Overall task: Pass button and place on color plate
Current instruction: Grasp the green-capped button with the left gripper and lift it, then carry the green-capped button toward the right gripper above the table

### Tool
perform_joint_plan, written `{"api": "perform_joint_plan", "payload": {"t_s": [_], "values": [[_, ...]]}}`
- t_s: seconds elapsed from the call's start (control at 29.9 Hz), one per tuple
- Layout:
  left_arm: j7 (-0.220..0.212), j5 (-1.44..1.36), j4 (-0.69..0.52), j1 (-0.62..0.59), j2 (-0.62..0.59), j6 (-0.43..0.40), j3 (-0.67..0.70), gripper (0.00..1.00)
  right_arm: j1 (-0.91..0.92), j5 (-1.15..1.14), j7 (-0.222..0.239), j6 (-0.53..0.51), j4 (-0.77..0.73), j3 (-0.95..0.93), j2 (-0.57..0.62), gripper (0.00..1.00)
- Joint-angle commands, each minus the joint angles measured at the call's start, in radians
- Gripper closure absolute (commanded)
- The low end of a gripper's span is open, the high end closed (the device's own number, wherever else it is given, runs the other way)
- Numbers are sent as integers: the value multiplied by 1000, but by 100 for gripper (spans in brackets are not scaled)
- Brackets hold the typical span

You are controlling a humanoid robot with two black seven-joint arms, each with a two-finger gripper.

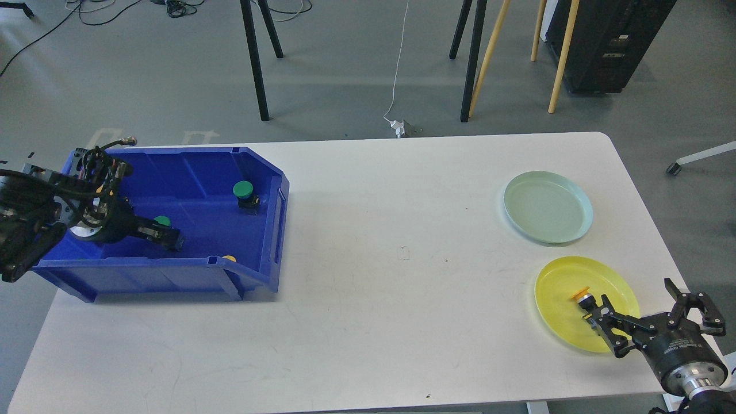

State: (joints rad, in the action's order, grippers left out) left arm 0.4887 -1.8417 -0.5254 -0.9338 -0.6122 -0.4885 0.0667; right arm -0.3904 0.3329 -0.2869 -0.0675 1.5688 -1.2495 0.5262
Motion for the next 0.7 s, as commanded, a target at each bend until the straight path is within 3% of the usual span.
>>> {"api": "perform_joint_plan", "payload": {"t_s": [0.0, 0.13, 0.27, 0.37, 0.53, 0.67], "values": [[0, 27, 1, -2, -1, 4, -1, 93, -4, 0, -1, 0, 0, 1, -2, 0], [0, 36, -30, -19, -7, 0, 16, 94, -4, 0, -1, 0, 0, -1, -2, 0], [0, 181, -148, -92, -72, 0, 53, 94, 25, -21, -1, -1, 8, -4, 24, 0], [0, 347, -269, -132, -127, 0, 99, 94, 146, -127, -1, 0, 23, 13, 133, 0], [0, 588, -386, -135, -91, 0, 212, 93, 382, -476, 9, -1, -16, 94, 173, 0], [0, 754, -398, -132, 18, 0, 266, 93, 685, -623, 0, 0, -110, 363, 164, 0]]}}
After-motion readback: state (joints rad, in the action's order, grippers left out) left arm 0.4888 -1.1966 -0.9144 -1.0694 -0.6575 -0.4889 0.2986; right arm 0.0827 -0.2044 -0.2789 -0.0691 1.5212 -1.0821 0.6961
